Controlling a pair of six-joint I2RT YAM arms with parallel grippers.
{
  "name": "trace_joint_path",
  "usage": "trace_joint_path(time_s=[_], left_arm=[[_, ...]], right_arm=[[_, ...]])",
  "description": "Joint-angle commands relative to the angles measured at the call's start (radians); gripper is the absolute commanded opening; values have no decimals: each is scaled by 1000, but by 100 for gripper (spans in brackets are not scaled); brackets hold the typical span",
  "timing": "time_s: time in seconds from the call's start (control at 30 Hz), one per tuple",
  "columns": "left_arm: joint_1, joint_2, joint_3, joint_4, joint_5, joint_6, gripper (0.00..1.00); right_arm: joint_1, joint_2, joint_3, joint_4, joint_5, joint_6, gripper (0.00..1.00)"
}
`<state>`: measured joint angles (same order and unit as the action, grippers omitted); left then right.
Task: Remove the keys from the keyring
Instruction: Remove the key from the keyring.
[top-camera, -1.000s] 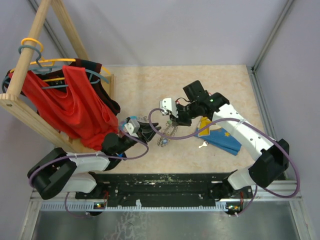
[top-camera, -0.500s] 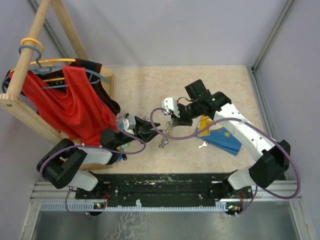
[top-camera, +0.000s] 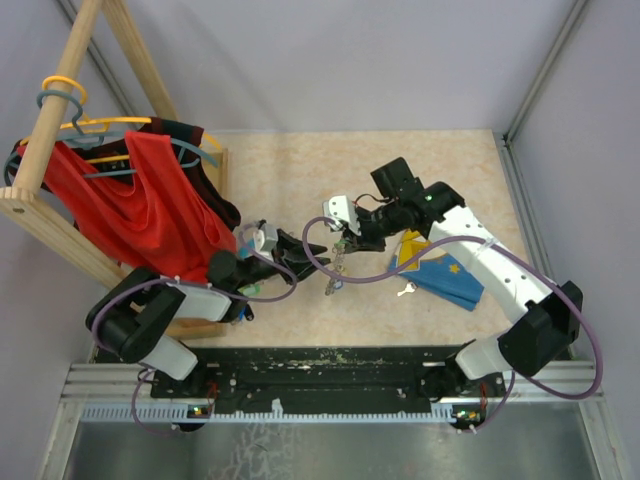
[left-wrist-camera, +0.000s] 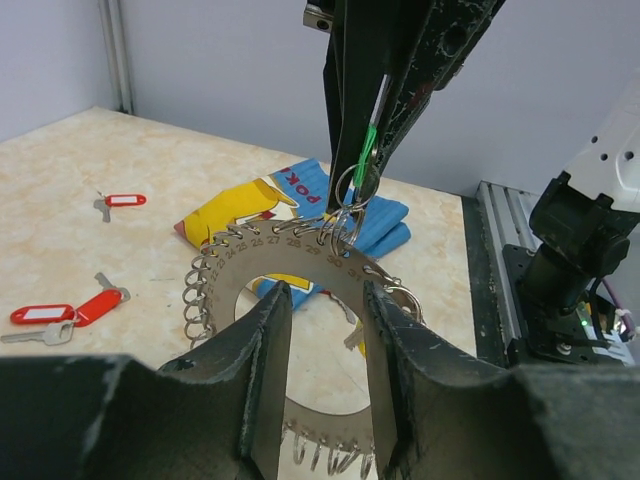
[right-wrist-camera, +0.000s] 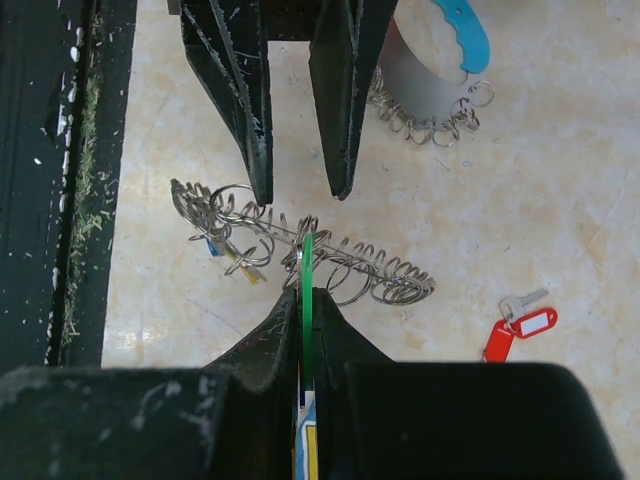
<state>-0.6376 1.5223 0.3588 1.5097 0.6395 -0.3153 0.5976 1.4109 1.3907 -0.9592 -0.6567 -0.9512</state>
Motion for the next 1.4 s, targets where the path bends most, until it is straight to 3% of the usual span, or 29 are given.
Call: trace_joint_path(time_s=[0.0,0.47,1.37], left_arm=[[-1,25,26,146,7,-54,39],[-16,86,39,277,29,-147,35],[-20,48,64,281,25,-168,34]], right_arm=[[-10,-30,58,12,-54,-21,0],[-9,-27,56,11,-61,-22,0],[-7,-18,48,15,-67,-24,0]])
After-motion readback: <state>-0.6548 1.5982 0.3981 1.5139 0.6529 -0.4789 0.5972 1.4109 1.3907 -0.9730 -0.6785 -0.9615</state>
